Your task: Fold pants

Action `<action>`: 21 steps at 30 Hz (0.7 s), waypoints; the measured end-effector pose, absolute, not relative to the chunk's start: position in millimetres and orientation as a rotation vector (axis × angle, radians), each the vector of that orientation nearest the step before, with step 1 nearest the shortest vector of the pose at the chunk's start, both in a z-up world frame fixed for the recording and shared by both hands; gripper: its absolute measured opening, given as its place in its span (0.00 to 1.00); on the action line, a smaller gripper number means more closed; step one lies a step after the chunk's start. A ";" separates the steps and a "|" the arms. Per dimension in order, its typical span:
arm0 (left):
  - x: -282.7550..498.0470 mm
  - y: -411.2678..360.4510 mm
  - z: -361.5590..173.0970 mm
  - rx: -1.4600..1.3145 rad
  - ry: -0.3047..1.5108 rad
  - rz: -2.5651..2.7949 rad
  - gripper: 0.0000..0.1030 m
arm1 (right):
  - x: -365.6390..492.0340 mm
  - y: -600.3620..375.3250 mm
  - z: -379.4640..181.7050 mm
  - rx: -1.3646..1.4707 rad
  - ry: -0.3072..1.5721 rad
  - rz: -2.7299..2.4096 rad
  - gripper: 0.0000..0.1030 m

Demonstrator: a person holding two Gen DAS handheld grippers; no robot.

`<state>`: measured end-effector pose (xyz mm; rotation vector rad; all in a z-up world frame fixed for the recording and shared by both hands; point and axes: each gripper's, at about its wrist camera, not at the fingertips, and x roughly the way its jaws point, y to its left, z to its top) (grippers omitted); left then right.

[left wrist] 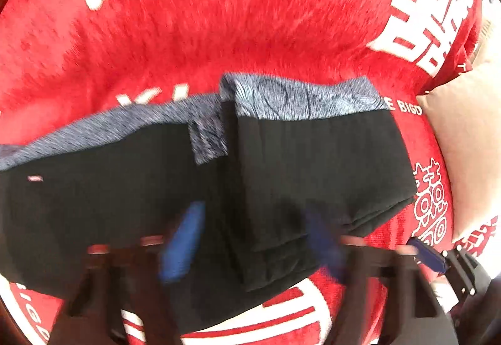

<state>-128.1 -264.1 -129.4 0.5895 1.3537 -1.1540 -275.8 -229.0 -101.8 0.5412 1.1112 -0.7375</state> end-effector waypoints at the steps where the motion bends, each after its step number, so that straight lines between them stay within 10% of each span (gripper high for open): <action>1: -125.6 -270.1 -136.9 0.584 1.396 -1.166 0.22 | -278.7 -230.3 -102.7 0.564 1.104 -0.732 0.44; 4: -133.5 -266.3 -124.5 0.590 1.388 -1.186 0.08 | -287.9 -233.8 -102.4 0.615 1.103 -0.722 0.32; 21: -147.9 -228.8 -132.9 0.599 1.370 -1.112 0.08 | -304.1 -355.7 -98.9 0.865 0.938 -0.742 0.31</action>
